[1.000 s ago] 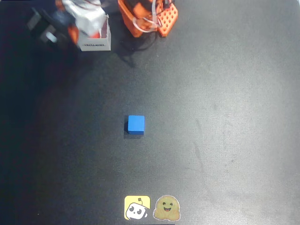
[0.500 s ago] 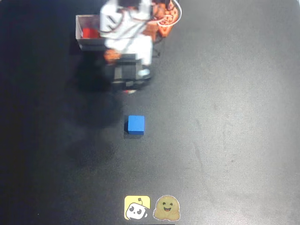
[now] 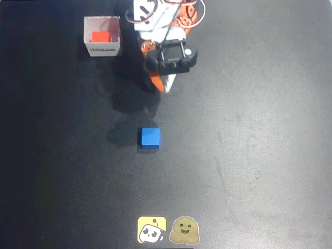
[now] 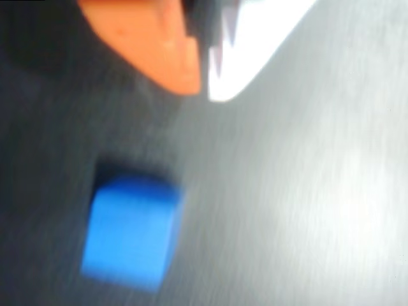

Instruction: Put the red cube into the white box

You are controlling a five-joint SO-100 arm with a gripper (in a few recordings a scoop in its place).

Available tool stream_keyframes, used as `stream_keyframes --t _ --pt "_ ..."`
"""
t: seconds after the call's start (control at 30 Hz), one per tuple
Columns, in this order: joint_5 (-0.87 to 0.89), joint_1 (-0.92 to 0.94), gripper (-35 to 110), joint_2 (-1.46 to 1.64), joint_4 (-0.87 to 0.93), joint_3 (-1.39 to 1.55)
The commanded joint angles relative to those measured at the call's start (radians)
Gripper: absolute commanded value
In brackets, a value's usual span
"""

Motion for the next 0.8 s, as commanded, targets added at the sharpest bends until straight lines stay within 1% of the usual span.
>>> stream_keyframes --t 0.0,0.03,0.13,0.33,0.47,0.53,0.77 --pt "0.028 -0.008 0 0.003 -0.16 0.08" --pt "0.032 -0.008 0 0.003 -0.216 0.121" --pt "0.043 0.0 0 -0.017 -0.235 0.137" --pt "0.072 0.009 0 0.005 -0.043 0.137" --pt "0.074 0.02 0 0.005 0.152 0.137" --pt "0.072 0.021 0 0.005 0.216 0.137" --pt "0.074 0.02 0 0.003 0.216 0.137"
